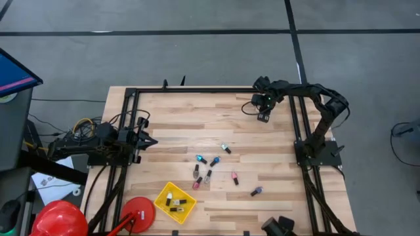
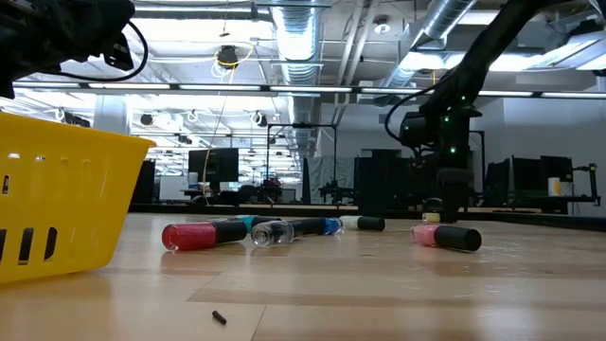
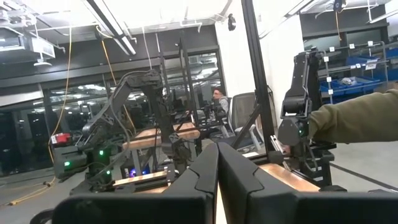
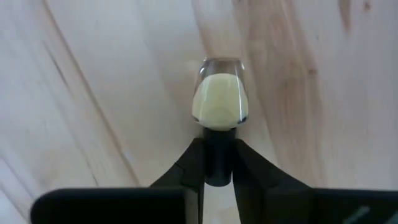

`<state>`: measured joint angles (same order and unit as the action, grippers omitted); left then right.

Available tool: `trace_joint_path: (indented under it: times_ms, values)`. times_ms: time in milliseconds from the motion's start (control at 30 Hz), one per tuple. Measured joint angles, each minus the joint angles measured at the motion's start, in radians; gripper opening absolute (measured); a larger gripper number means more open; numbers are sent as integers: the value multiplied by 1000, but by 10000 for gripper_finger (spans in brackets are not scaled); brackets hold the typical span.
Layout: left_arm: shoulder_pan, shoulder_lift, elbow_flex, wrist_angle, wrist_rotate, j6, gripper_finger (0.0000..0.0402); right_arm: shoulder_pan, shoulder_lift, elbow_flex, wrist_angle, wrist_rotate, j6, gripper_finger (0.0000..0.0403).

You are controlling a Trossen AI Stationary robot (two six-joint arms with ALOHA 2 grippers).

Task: Pick & Place Nail Polish
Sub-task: Put the yellow nail polish into the yellow basket

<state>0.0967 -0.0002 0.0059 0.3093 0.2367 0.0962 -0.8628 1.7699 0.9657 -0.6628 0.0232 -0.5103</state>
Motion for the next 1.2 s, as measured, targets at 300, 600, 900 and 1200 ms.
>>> trace_joint_path:
  times_ms: [300, 600, 900, 1200]
  values:
    - [0, 0, 0, 5, 0, 0, 1, 73, -40, -6, 17, 28, 63, 40]
    - [0, 0, 0, 7, 0, 0, 1, 193, -216, -1, 46, 12, 163, 40]
    - [0, 0, 0, 7, 0, 0, 1, 495, -285, 0, 171, 3, 277, 40]
    - [0, 0, 0, 8, 0, 0, 1, 789, -214, 25, 442, 3, 354, 40]
